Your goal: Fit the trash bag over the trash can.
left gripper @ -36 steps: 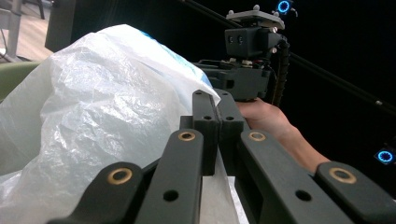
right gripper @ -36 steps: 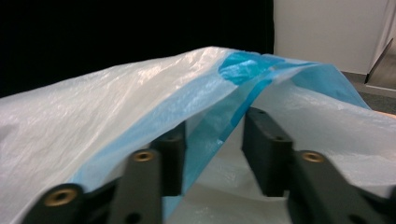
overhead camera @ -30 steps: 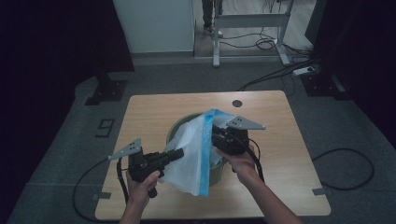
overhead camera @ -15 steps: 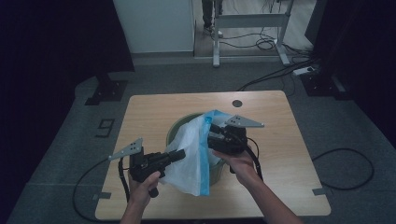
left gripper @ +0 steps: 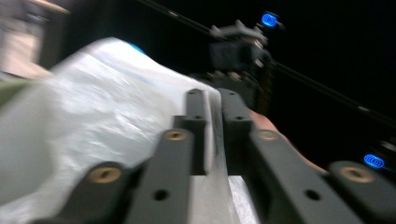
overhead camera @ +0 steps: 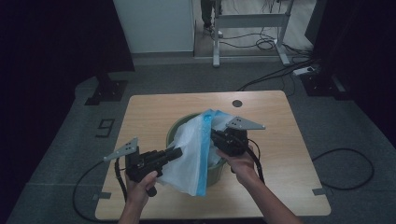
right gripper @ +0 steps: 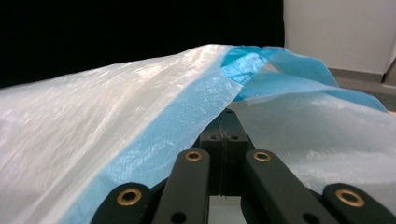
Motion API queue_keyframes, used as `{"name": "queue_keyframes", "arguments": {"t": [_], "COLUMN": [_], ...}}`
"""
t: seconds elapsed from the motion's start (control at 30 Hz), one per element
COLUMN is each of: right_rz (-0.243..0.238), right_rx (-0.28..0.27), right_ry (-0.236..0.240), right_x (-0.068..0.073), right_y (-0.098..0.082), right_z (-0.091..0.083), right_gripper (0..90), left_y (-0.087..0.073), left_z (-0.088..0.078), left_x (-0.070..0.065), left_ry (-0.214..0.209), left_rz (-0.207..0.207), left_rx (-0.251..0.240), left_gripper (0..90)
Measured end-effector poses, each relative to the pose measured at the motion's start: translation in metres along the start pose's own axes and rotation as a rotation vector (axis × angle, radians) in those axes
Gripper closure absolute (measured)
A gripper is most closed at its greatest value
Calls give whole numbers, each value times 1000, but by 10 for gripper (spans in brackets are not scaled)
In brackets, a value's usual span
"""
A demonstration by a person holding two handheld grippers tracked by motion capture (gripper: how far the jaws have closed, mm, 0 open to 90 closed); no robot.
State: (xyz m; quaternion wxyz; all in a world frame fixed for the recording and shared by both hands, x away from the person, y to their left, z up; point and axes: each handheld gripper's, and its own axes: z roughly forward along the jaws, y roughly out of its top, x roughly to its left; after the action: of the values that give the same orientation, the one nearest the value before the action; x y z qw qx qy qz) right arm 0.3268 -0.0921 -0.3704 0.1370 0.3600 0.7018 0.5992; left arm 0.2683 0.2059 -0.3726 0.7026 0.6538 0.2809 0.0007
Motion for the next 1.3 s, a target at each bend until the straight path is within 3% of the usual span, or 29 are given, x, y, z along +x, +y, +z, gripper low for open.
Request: {"name": "queue_keyframes", "arguments": {"t": [0.07,0.13,0.27,0.4,0.53,0.6,0.7,0.87,1.0,1.1,1.17,1.3], "right_rz": [-14,-30,-43,-70,-103,-123,-140,-190,-192,-201,-202,-169], "right_rx": [-10,-18,-34,-52,-75,-82,-85,-88,-88,-86,-86,-82], "right_ry": [4,12,12,1,2,14,27,26,32,30,19,25], "right_x": [1,4,8,14,21,25,31,44,45,47,47,42], "right_y": [0,1,3,6,7,7,6,4,4,4,4,3], "right_z": [-2,-4,-9,-15,-22,-25,-26,-26,-25,-24,-24,-25], "right_gripper": [891,890,889,856,809,793,759,722,716,686,660,604], "left_y": [8,18,33,38,36,34,31,27,26,23,22,20], "left_z": [-6,-8,5,29,47,51,54,53,50,47,43,37], "left_x": [-8,-16,-28,-31,-26,-23,-19,-16,-12,-9,-7,-5], "left_ry": [89,143,215,261,276,267,222,149,75,65,59,40], "left_rz": [26,59,113,136,129,124,101,98,92,93,91,78], "left_rx": [-16,3,116,224,285,295,309,314,319,314,281,246], "left_gripper": [649,562,502,493,487,481,458,439,594,781,839,861]}}
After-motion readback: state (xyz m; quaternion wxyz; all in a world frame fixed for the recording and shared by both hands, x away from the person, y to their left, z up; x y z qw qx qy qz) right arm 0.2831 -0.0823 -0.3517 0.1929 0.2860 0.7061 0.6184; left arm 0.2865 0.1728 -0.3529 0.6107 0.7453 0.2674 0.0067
